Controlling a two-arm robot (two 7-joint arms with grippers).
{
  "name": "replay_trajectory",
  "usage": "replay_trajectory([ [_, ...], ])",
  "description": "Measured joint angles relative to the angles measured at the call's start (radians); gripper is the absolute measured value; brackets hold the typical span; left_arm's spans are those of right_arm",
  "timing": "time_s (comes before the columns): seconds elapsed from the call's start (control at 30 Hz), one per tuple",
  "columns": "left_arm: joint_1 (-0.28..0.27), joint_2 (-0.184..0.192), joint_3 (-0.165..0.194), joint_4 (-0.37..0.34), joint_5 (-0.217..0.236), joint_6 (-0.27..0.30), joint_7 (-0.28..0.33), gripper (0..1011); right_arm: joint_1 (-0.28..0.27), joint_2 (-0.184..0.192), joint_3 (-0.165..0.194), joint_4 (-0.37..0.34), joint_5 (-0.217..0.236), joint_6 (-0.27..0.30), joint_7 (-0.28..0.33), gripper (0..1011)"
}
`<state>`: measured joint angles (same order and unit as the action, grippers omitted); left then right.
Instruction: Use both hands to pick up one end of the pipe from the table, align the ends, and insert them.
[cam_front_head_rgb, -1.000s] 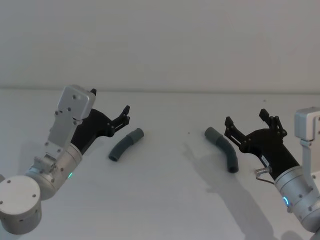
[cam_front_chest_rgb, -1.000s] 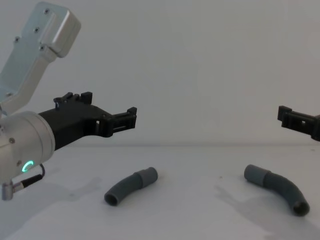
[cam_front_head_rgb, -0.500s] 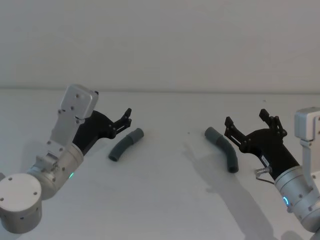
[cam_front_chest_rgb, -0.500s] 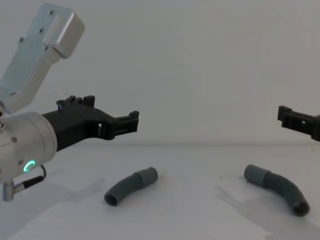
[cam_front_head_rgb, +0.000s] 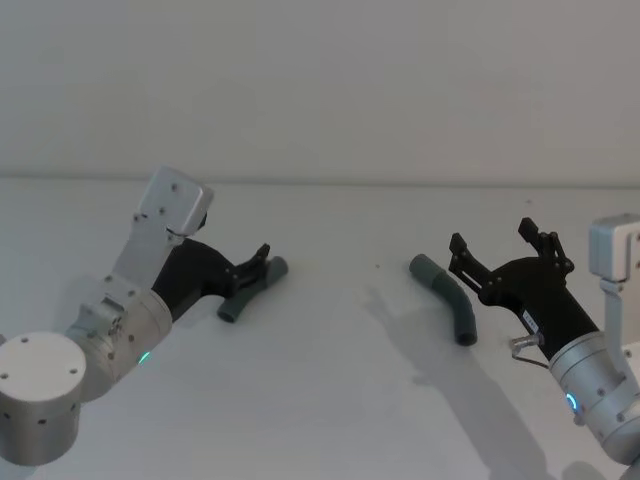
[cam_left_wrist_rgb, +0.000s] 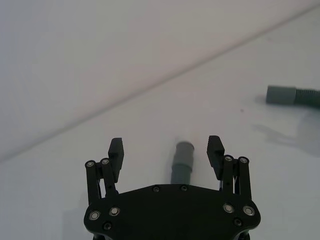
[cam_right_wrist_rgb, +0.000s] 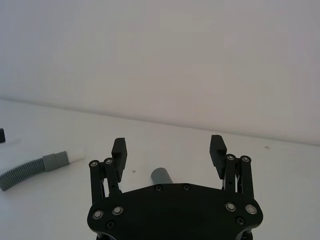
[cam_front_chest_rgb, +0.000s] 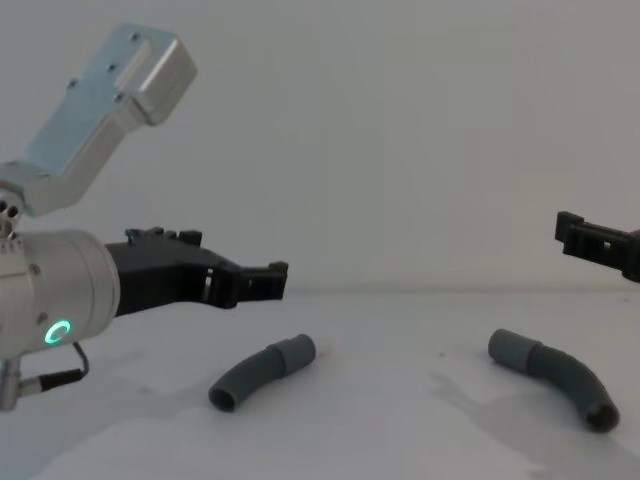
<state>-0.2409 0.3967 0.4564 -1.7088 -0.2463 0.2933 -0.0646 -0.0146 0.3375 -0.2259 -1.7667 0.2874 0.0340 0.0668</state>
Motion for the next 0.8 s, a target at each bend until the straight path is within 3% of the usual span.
replay_trajectory([
  [0.43,-0.032,0.037,0.024,-0.034,0.001,0.174,-0.052,1001,0.0,0.0,0.0,0.0,0.0,0.0,0.0,1003],
  [0.8,-0.089,0.067,0.055,-0.011,0.026,0.231,-0.114,1001,0.0,0.0,0.0,0.0,0.0,0.0,0.0,1003],
])
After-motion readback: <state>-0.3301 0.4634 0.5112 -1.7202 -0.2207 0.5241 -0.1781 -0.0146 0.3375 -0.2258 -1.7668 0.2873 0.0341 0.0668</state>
